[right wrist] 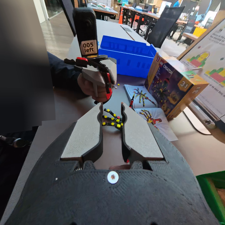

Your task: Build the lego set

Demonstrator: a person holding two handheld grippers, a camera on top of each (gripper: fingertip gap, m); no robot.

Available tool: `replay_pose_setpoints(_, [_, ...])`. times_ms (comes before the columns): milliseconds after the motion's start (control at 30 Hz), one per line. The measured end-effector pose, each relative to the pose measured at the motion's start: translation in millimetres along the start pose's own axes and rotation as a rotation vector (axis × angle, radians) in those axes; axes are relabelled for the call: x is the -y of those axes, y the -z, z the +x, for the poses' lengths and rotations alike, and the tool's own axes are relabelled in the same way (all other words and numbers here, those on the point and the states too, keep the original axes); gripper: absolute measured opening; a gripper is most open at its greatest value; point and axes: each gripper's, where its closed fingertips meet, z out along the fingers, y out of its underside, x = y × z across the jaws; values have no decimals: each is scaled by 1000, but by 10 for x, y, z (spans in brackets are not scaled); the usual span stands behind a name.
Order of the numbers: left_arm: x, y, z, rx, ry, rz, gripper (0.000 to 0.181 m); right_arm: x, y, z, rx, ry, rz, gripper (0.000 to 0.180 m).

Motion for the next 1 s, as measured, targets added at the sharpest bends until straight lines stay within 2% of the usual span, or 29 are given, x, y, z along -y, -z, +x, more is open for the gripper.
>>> replay_pose_setpoints(133, [-43, -28, 44, -22, 27, -6, 6, 116, 21, -92, 19, 46, 67, 10])
replay_pose_setpoints(333, [-10, -34, 63, -37, 65, 25, 7, 98, 17, -122, 21, 79, 55, 2])
replay_pose_setpoints(433, [-45, -30, 65, -40, 60, -13, 7, 67, 14, -115, 6, 100, 27, 2])
replay_pose_setpoints(667, [-303, -32, 46, 13, -156, -221, 26, -22, 78, 19, -44, 95, -34, 1])
replay_pose_setpoints(767, [-449, -6, 26, 11, -210, -330, 25, -85, 88, 65, -81, 135, -78, 1])
replay_pose_setpoints(1000, [-776, 216, -398, 157, -173, -577, 33, -295, 75, 194, -153, 197, -194, 0])
